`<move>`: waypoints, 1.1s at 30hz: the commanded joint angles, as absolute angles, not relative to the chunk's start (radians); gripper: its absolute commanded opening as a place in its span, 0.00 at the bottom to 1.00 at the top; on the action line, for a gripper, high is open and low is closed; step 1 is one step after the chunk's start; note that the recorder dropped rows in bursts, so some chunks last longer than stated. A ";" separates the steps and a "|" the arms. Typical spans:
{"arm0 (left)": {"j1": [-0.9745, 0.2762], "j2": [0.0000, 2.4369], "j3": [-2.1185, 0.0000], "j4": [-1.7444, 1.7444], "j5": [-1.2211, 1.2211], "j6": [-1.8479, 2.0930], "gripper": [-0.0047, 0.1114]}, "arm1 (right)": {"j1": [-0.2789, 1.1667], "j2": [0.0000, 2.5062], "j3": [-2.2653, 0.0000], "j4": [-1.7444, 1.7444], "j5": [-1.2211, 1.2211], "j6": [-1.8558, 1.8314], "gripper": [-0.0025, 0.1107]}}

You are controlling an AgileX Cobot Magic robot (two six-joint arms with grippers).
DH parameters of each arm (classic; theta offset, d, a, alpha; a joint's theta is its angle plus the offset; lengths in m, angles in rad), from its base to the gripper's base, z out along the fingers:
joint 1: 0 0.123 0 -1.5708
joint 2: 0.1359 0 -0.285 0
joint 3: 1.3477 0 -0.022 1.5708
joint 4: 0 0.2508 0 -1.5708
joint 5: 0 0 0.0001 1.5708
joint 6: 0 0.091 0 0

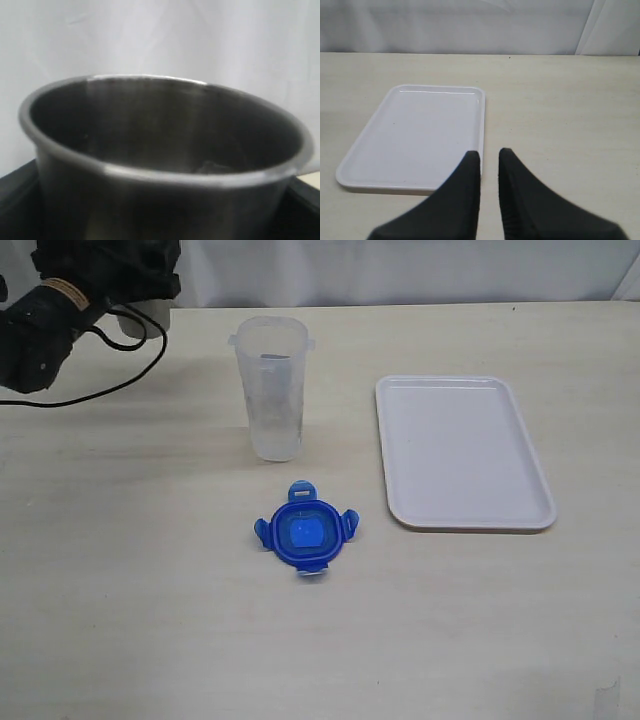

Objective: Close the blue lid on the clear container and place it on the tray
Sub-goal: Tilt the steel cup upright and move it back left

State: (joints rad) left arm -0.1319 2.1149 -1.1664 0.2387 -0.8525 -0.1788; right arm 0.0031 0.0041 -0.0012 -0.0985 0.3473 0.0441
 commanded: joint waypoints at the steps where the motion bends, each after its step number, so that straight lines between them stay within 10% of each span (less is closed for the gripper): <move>1: -0.086 2.112 -1.181 0.227 -0.911 -0.332 0.04 | 0.003 0.000 0.000 -0.090 0.345 0.044 0.14; 33: -0.048 2.408 -1.330 0.359 -1.069 -0.336 0.04 | 0.003 0.000 0.000 -0.090 0.345 0.044 0.14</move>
State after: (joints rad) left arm -0.0471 2.4245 -1.3160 0.3670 -1.0039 -0.3356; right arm 0.0031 0.0041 -0.0012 -0.0979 0.3473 0.0441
